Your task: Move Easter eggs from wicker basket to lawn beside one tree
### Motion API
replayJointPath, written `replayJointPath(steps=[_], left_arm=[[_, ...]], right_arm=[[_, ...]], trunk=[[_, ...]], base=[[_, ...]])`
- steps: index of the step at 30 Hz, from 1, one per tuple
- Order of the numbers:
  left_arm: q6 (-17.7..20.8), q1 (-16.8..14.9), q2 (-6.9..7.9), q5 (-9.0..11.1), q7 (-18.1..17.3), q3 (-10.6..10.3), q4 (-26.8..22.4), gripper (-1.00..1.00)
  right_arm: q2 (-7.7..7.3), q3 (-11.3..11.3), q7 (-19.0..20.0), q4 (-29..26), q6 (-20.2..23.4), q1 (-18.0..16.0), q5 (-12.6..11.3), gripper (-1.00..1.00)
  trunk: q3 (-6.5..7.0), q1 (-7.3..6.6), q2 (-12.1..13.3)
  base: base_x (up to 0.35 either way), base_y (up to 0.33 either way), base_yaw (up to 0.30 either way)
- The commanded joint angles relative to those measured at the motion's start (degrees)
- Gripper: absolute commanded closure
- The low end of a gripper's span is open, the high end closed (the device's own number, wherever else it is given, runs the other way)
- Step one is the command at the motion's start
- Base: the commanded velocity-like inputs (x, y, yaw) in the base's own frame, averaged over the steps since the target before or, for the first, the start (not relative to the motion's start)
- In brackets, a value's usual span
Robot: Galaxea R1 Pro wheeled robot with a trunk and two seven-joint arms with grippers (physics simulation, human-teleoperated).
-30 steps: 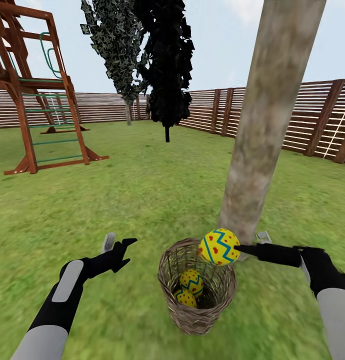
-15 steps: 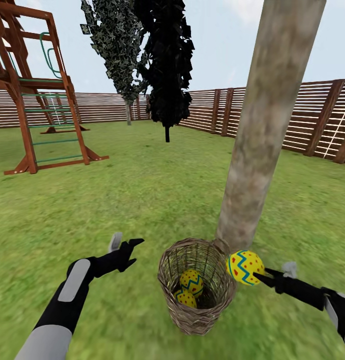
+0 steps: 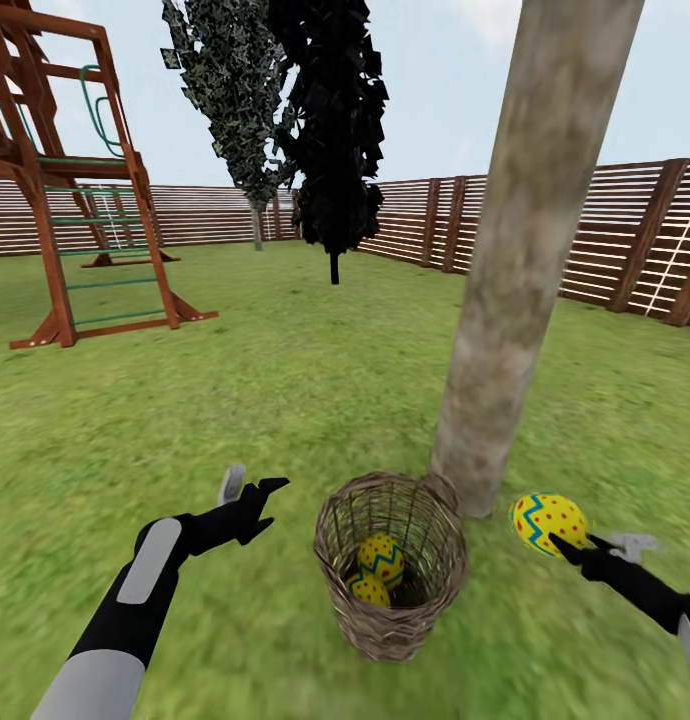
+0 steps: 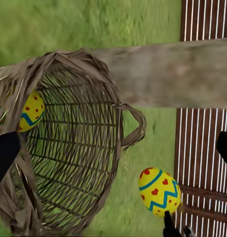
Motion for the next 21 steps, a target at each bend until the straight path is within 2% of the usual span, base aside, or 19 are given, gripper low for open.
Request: replayJointPath(steps=[1, 2, 6, 7, 10, 13, 15, 16, 18, 21], left_arm=[[0.3, 0.0, -0.06, 0.6, 0.6, 0.2, -0.1, -1.0], [0.3, 0.0, -0.06, 0.6, 0.6, 0.2, -0.1, -1.0], [0.3, 0.0, -0.16, 0.5, 0.6, 0.2, -0.1, -1.0], [0.3, 0.0, -0.31, 0.5, 0.6, 0.2, -0.1, -1.0], [0.2, 0.0, -0.45, 0.3, 0.6, 0.2, -0.1, -1.0], [-1.2, 0.0, -0.49, 0.3, 0.6, 0.0, 0.0, -1.0], [-2.3, 0.0, -0.65, 0.3, 0.6, -2.0, 0.0, -1.0], [-3.4, 0.0, -0.78, 0.3, 0.6, -3.7, 0.0, -1.0], [-4.9, 0.0, -1.38, 0.4, 0.6, -6.3, 0.0, -1.0], [-5.3, 0.0, -2.55, 0.3, 0.6, -9.2, -0.1, -1.0]], right_arm=[[0.09, -0.4, -4.3, 0.7, -2.0, -0.1, 0.8, 1.0], [0.11, -0.3, -7.6, 1.8, -3.3, -0.1, 1.0, 1.0], [0.26, -0.2, -16.3, 4.1, -5.7, 0.0, 1.3, 1.0], [0.79, -0.2, -17.7, 4.4, -6.9, 0.0, 1.4, 1.0], [3.39, -0.1, -19.0, 4.8, -10.7, 0.0, 2.6, 1.0], [4.04, -0.1, -19.2, 4.8, -11.4, 0.0, 4.4, 1.0], [4.76, -0.1, -19.2, 4.7, -11.5, 0.0, 5.2, 1.0], [5.14, -0.1, -19.3, 4.7, -11.5, 0.0, 6.6, 1.0], [6.47, -0.1, -21.6, 4.7, -11.6, 0.0, 11.3, 1.0], [8.53, 0.0, -24.8, 4.6, -11.6, 0.0, 13.3, 1.0]], trunk=[[-0.05, -0.04, 0.0], [-0.05, -0.04, 0.0], [-0.05, -0.04, 0.0], [-0.05, -0.04, 0.0], [-0.05, -0.04, 0.0], [-0.05, -0.04, 0.0], [-0.05, -0.04, 0.0], [-0.05, -0.04, 0.0], [-0.05, -0.04, 0.0], [-0.05, -0.04, 0.0]], base=[[-0.29, -0.072, 0.0], [-0.305, -0.032, 0.0], [-0.316, -0.008, 0.0], [-0.292, -0.111, 0.0], [-0.253, -0.206, 0.0], [-0.221, -0.246, 0.0], [-0.073, -0.148, 0.0], [-0.014, -0.028, 0.0], [-0.004, -0.008, 0.0], [0.0, -0.006, 0.0]])
